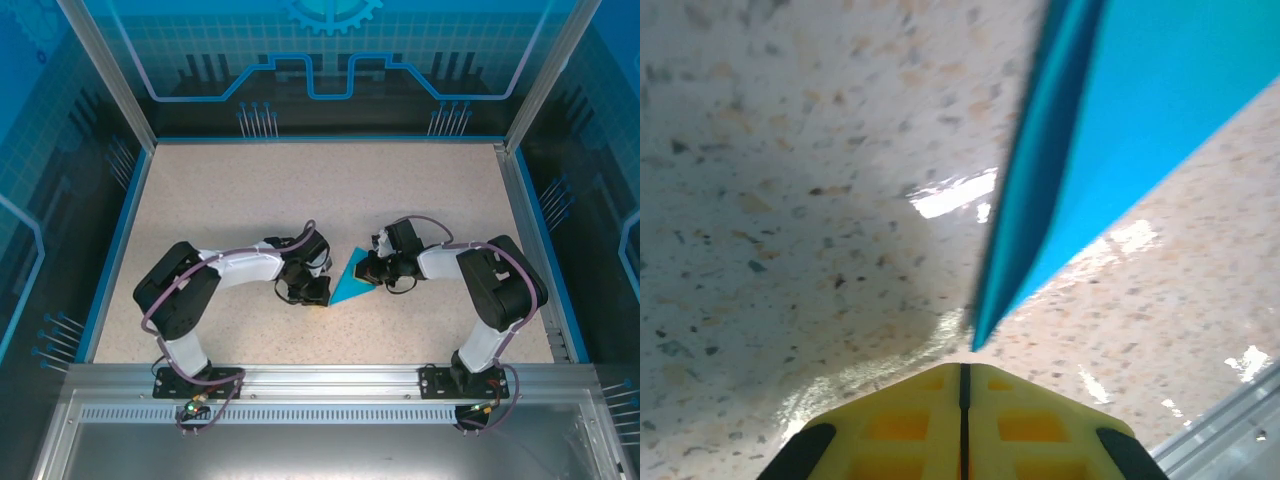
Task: Fold a paper plane with a square sheet of paper (pick it up from the middle)
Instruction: Fourth fold the wing at the center of the table.
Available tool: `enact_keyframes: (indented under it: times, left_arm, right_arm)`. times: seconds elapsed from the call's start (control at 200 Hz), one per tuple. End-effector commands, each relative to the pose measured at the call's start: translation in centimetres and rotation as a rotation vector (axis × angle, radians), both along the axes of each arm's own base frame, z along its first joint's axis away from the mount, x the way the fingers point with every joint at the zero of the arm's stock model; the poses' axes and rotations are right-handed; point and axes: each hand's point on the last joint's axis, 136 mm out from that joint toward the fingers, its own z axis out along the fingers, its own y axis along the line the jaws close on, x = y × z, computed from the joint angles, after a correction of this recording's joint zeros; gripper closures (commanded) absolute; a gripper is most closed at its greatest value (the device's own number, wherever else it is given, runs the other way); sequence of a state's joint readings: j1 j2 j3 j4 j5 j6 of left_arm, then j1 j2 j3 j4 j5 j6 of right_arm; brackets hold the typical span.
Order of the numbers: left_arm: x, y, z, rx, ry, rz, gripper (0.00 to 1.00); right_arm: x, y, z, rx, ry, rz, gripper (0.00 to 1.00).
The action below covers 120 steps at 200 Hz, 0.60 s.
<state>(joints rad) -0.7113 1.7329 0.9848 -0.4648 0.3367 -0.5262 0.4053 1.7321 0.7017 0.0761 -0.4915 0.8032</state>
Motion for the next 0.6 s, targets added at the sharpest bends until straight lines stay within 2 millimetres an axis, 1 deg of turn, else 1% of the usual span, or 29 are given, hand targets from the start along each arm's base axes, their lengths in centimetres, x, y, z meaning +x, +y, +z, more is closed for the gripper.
enact_keyframes:
  times: [0.0,0.075,0.19,0.345,0.595]
  left_arm:
    - [1.8,-1.5,2.8,-0.103,-0.090,0.040,0.92]
    - [2.7,-2.2,2.9,-0.143,-0.112,0.076,0.92]
    - [2.9,-2.9,1.6,-0.151,-0.088,0.098,0.93]
    - [2.3,-2.2,-0.4,-0.097,-0.051,0.103,0.95]
    - [0.8,-1.2,-1.9,-0.068,0.004,0.110,0.96]
  right_arm:
    - [-1.7,-2.9,-4.1,-0.173,0.093,-0.036,0.94]
    - [-1.6,-2.8,-4.0,-0.171,0.091,-0.037,0.94]
    - [-1.6,-2.8,-3.9,-0.170,0.088,-0.036,0.94]
    - [-1.4,-2.7,-3.7,-0.164,0.084,-0.035,0.94]
    - [-1.3,-2.6,-3.5,-0.163,0.083,-0.035,0.94]
